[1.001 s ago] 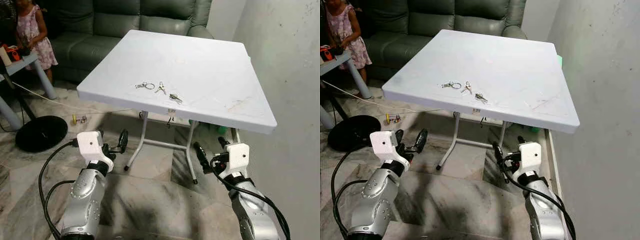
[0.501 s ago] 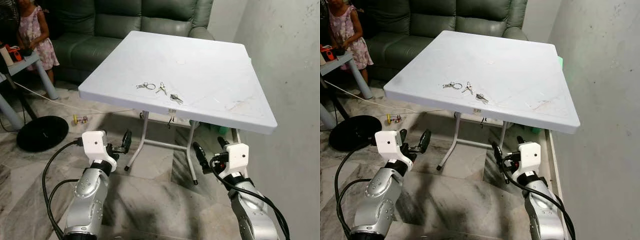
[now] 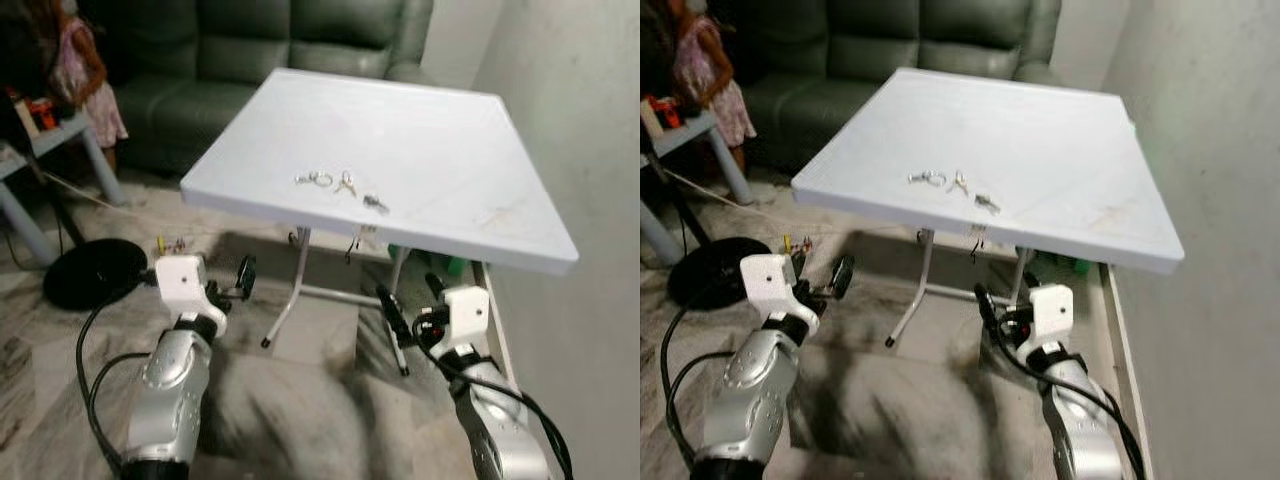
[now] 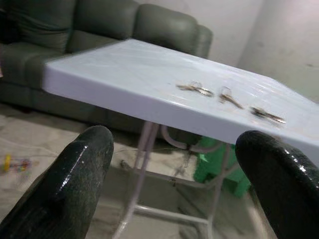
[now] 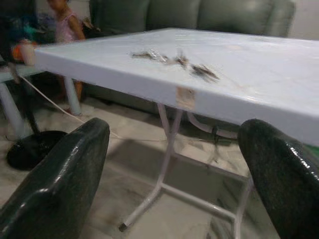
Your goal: Hang keys on a hook
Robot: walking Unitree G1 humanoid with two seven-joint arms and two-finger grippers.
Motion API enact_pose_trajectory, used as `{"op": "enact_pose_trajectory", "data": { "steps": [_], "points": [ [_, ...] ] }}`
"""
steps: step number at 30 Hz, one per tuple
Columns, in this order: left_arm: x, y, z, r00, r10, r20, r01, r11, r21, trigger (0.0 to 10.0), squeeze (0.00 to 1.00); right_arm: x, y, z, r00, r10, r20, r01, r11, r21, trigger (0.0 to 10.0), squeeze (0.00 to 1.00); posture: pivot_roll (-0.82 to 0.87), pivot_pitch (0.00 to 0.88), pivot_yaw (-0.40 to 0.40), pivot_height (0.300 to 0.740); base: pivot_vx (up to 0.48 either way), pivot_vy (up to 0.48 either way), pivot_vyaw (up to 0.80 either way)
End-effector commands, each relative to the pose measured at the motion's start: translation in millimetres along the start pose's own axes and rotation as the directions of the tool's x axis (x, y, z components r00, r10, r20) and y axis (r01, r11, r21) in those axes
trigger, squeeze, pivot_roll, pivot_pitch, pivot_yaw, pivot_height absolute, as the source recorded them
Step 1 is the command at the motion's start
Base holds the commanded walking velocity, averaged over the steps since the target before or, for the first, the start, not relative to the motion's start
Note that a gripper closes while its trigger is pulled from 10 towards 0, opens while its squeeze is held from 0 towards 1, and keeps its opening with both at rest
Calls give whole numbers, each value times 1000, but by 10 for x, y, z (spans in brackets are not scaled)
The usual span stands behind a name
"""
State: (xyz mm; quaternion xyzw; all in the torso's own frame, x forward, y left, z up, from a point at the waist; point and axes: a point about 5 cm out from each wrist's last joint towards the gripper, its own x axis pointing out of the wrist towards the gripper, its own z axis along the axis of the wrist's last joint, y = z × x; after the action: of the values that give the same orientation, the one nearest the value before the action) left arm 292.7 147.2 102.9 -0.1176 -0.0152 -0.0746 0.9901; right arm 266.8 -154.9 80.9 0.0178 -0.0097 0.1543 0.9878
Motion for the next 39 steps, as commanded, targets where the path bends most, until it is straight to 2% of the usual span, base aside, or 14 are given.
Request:
{"op": "enact_pose_trajectory", "data": {
  "steps": [1,13,17,24,39],
  "points": [
    [-8,4,-11,1000,-3,-11,3,1000,3,10000,0,11,-12,26,1000,-8,8,8,1000,6,10000,0,28,0,-69,702,0,480,0],
    [-7,1,-13,1000,4,-7,-4,1000,3,10000,0,4,-12,31,1000,0,5,0,1000,5,10000,0,28,0,-74,702,0,467,0],
    [-3,10,-23,1000,14,-17,-13,999,29,10000,0,-1,-11,31,1000,-2,4,2,1000,5,10000,0,27,0,-74,702,0,0,0],
    [-19,-1,-8,1000,-11,-4,11,1000,25,10000,0,3,-3,40,1000,-1,7,1,1000,5,10000,0,30,0,-74,702,0,0,0],
    [-26,-16,-8,1000,-21,-3,21,999,39,10000,0,19,5,46,1000,2,8,-2,1000,5,10000,0,31,0,-73,702,401,0,0]
  ]
}}
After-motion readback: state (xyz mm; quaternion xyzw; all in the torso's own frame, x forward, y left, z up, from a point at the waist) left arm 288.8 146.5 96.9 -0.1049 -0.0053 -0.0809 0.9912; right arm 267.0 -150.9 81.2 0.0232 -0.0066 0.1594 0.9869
